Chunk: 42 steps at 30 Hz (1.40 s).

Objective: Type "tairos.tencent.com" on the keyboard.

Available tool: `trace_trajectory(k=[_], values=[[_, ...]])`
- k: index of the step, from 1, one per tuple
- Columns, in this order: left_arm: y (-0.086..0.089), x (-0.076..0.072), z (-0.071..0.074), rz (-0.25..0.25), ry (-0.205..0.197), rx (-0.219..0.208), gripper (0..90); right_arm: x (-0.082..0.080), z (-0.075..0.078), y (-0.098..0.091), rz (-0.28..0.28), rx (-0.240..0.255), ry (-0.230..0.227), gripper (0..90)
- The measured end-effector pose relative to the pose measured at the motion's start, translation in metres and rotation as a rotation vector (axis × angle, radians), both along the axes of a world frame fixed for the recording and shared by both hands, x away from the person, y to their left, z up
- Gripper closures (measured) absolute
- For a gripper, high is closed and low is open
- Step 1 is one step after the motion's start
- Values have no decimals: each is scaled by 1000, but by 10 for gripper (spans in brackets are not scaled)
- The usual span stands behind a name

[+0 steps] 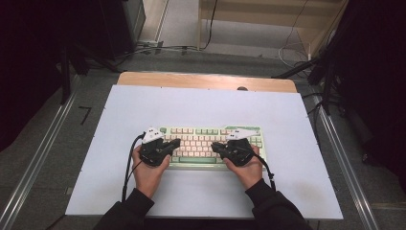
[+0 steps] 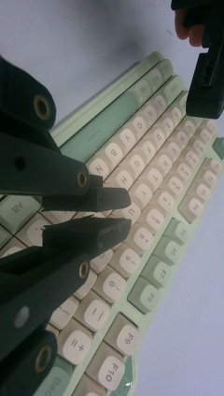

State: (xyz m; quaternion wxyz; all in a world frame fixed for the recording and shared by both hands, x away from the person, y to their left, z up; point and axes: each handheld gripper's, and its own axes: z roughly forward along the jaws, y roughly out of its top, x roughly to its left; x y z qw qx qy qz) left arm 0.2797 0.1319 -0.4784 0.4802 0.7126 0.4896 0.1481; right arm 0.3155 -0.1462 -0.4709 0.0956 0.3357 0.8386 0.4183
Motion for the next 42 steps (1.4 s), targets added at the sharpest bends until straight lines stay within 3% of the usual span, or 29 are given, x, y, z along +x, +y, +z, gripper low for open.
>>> trace_trajectory(k=[9,19,24,30,42], values=[[2,0,2,11,1,-4,778,2,2,-10,-22,20,-1,686],[1,-1,4,45,-32,3,482,3,3,-19,-59,31,-21,513],[4,-3,6,61,-46,11,383,4,3,-24,-66,34,-21,478],[5,-5,7,68,-43,13,335,2,5,-29,-71,48,-35,475],[9,-13,10,72,-54,12,322,0,7,-40,-92,55,-45,438]])
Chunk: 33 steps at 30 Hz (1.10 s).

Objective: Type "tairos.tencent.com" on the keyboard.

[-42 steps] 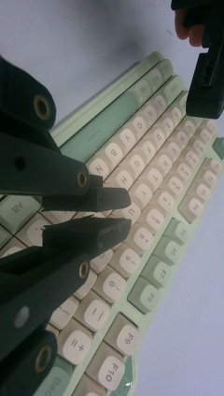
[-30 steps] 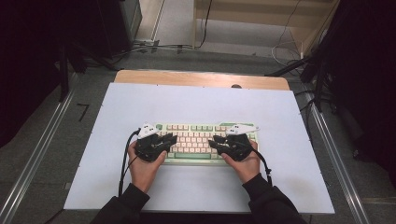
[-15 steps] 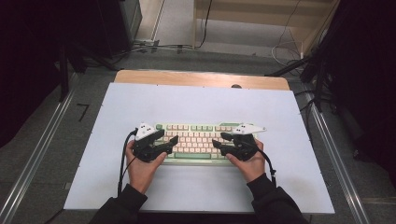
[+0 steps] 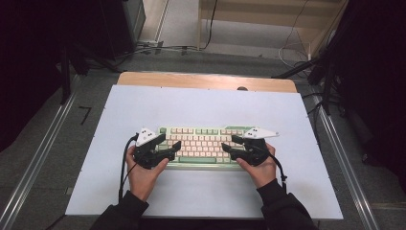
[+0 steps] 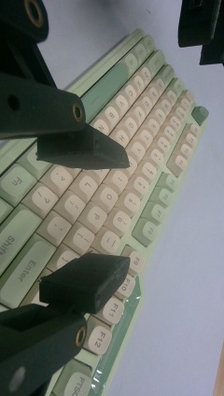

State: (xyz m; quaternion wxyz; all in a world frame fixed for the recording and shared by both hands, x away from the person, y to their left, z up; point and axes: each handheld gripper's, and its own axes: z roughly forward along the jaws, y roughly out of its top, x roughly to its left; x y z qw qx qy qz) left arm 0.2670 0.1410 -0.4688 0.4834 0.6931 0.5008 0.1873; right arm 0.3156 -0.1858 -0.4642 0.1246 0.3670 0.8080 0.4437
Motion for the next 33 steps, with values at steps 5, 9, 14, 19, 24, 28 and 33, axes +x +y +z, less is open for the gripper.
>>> trace_trajectory(k=[5,9,14,19,24,28,33], values=[[3,-3,1,6,-3,-3,293,-1,1,-7,-10,-1,-6,399],[6,-4,0,12,0,-5,276,-3,2,-13,-28,-1,-12,365],[9,-5,0,16,6,-5,259,-5,2,-19,-32,2,-10,349],[12,-7,0,23,5,-10,254,-8,3,-25,-41,4,-6,337],[14,-10,-1,33,4,-5,236,-9,3,-33,-50,3,-4,332],[19,-11,-1,45,4,-11,232,-9,2,-41,-64,3,4,326],[24,-12,-2,53,19,-21,232,-12,3,-50,-82,11,-2,316]])
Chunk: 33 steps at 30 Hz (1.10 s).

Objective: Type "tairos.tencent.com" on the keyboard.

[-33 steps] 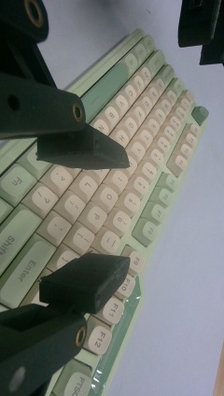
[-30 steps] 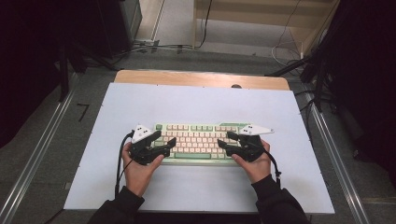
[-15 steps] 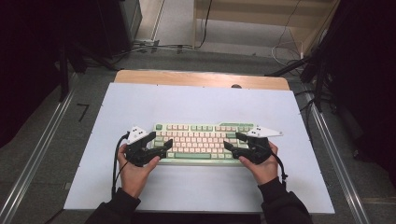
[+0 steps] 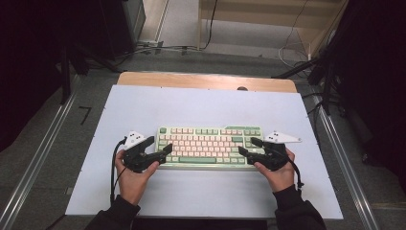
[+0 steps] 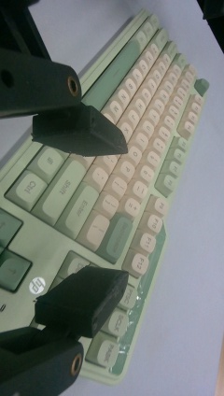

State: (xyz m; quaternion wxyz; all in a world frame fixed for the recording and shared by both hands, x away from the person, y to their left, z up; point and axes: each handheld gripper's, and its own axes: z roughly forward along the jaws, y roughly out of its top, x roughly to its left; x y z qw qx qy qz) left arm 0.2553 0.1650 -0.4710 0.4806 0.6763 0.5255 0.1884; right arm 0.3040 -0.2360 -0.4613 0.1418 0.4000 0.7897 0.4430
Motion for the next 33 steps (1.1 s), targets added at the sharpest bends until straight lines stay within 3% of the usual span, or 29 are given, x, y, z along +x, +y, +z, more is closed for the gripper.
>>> trace_trajectory(k=[14,33], values=[[10,-5,-1,20,4,5,227,-10,3,-29,-52,-2,-33,313],[31,-15,-8,61,55,2,225,-23,0,-80,-165,-12,-22,317]])
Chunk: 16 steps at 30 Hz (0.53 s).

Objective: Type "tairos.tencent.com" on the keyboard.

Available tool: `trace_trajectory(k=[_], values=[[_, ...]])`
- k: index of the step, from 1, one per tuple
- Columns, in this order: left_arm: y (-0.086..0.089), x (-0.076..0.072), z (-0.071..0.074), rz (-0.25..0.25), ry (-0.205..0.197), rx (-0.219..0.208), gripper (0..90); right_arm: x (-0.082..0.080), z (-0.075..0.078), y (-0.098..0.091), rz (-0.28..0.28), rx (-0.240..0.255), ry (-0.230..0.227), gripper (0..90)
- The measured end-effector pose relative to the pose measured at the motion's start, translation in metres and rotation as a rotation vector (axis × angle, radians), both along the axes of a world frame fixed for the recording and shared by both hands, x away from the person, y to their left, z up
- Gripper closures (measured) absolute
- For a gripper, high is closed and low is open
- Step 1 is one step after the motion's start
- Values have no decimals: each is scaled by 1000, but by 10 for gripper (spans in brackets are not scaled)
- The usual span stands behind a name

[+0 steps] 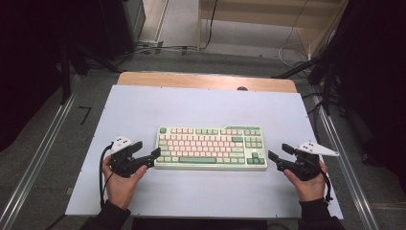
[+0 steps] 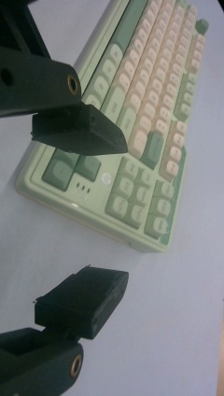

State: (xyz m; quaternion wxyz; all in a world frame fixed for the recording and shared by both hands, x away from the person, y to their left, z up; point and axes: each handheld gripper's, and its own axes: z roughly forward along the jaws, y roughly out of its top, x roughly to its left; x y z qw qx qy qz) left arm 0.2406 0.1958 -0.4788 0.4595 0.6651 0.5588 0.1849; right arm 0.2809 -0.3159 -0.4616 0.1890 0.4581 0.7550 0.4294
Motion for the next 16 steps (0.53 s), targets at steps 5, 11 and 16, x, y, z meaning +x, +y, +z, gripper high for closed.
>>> trace_trajectory(k=[5,11,16], values=[[10,-3,-2,27,12,-3,225,-2,-2,-12,-39,1,8,318],[23,-7,-5,59,27,-14,225,-6,-3,-24,-71,1,14,317],[31,-9,-7,80,40,-16,224,-7,-4,-28,-87,-9,12,311]])
